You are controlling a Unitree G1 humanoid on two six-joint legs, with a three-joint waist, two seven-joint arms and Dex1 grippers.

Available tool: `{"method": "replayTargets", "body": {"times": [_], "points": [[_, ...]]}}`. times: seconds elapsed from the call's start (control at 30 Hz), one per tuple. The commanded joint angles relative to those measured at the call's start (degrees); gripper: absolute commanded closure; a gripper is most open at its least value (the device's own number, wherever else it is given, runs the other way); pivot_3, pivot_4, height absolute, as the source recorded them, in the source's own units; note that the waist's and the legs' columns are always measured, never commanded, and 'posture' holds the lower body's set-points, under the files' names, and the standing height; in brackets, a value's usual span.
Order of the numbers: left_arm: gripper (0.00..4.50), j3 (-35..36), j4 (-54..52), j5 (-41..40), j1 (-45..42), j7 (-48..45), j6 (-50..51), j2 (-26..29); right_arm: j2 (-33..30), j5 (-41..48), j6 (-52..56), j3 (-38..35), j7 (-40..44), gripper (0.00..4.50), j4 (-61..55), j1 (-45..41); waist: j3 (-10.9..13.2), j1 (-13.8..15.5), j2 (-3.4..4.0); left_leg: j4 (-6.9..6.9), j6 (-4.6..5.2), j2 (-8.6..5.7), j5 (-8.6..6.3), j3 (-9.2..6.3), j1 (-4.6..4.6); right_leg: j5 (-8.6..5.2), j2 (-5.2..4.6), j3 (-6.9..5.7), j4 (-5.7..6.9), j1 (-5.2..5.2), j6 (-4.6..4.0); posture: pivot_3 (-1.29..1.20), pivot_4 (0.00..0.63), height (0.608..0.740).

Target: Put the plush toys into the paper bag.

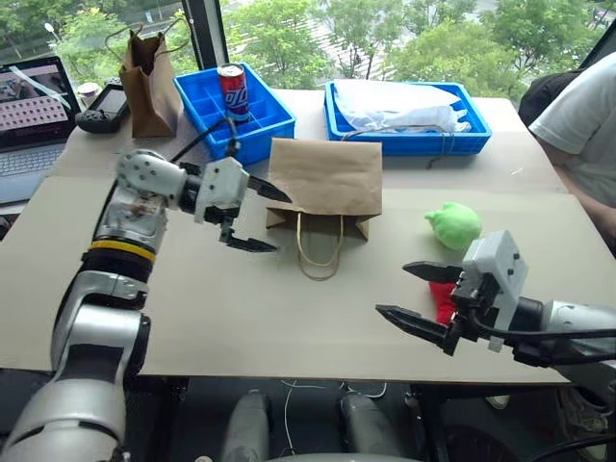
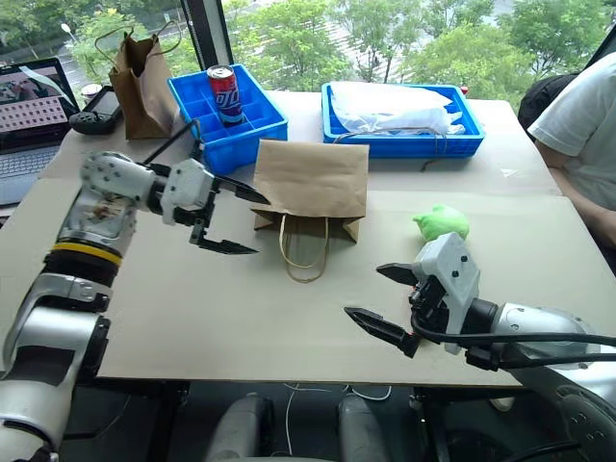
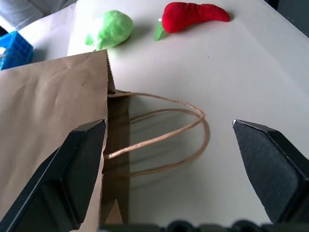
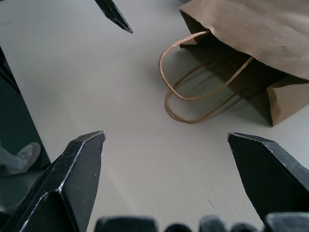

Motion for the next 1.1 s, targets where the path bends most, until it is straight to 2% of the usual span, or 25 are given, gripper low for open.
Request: {"method": "replayTargets", "body": {"times": [0.03, 0.3, 0.4, 0.53, 0.63, 0.73, 0.77, 0.87, 1.0, 1.1], "points": [[0.00, -1.60, 10.08, 4.44, -5.35, -0.30, -14.89, -2.03, 0.10, 0.56, 0.09, -1.24, -3.14, 0.01, -2.69, 1.83, 0.00, -0.24, 0.00, 0.01, 0.00, -0.01, 0.00, -0.06, -0.04, 0.00, 0.00, -0.04, 0.00, 0.00, 0.00, 0.00, 0.150, 0.702], [0.00, -4.88, 23.38, 15.78, -10.96, 8.17, -32.48, -6.88, 0.00, 0.40, -0.40, -4.39, -7.63, 0.01, -5.40, 7.90, 0.01, -0.23, -0.01, 0.04, 0.05, -0.09, 0.04, -0.27, -0.11, 0.00, 0.00, -0.09, 0.02, 0.05, 0.03, 0.00, 0.150, 0.702], [0.67, -5.43, 25.72, 18.45, -12.22, 11.48, -33.78, -8.03, -0.23, 0.25, -0.60, -5.22, -8.61, 0.00, -5.75, 9.17, 0.01, -0.15, -0.02, 0.05, 0.07, -0.15, 0.05, -0.37, -0.16, 0.00, 0.00, -0.11, 0.02, 0.07, 0.05, 0.00, 0.150, 0.702], [2.20, -5.54, 27.29, 21.00, -13.03, 15.48, -35.06, -9.22, -0.64, 0.39, -0.47, -5.31, -9.16, 0.00, -5.86, 9.99, 0.01, -0.22, -0.02, 0.08, 0.08, -0.17, 0.06, -0.42, -0.18, -0.01, -0.01, -0.11, 0.03, 0.09, 0.08, 0.00, 0.150, 0.702], [3.19, -4.32, 27.44, 19.60, -13.10, 14.71, -34.04, -10.36, -0.74, -0.41, -0.35, -4.46, -9.41, 0.00, -5.86, 10.73, 0.01, -0.19, -0.02, 0.08, 0.08, -0.20, 0.07, -0.46, -0.18, -0.01, -0.01, -0.11, 0.04, 0.11, 0.09, 0.00, 0.150, 0.702], [4.24, -0.36, 25.80, 12.53, -12.67, 6.83, -27.22, -12.13, -0.36, -1.49, 0.00, -4.27, -10.28, 0.00, -5.41, 12.34, 0.01, -0.19, -0.02, 0.08, 0.07, -0.23, 0.08, -0.49, -0.22, -0.03, -0.01, -0.10, 0.04, 0.11, 0.11, 0.00, 0.150, 0.702], [4.46, 0.75, 24.99, 10.73, -12.59, 4.59, -24.66, -12.43, -0.26, -1.66, 0.12, -4.53, -10.44, 0.00, -5.32, 13.00, 0.01, -0.19, -0.01, 0.08, 0.07, -0.23, 0.09, -0.50, -0.23, -0.03, -0.01, -0.10, 0.04, 0.11, 0.11, 0.00, 0.150, 0.702], [4.46, 1.99, 17.88, 5.14, -11.98, -0.05, -9.28, -12.18, 0.63, -2.66, 1.06, -8.42, -11.01, 0.00, -4.78, 18.06, 0.01, -0.22, -0.01, 0.08, 0.09, -0.25, 0.10, -0.54, -0.23, -0.03, -0.01, -0.11, 0.06, 0.10, 0.12, 0.00, 0.150, 0.702], [4.46, -0.81, 1.68, 2.45, -7.29, -0.36, 8.73, -9.69, 3.78, -3.58, 3.75, -16.35, -14.57, 0.00, -2.57, 24.73, -0.01, -0.23, 0.02, 0.08, 0.09, -0.30, 0.11, -0.69, -0.27, -0.07, -0.01, -0.09, 0.12, 0.15, 0.18, 0.00, 0.150, 0.702], [4.46, -1.12, -10.85, 1.38, -3.10, 1.50, 22.42, -8.78, 7.77, -4.07, 5.26, -18.65, -18.88, 0.00, -0.12, 26.54, -0.03, -0.30, 0.05, 0.08, 0.07, -0.30, 0.14, -0.74, -0.23, -0.07, -0.01, -0.11, 0.13, 0.19, 0.18, 0.00, 0.150, 0.702]]}}
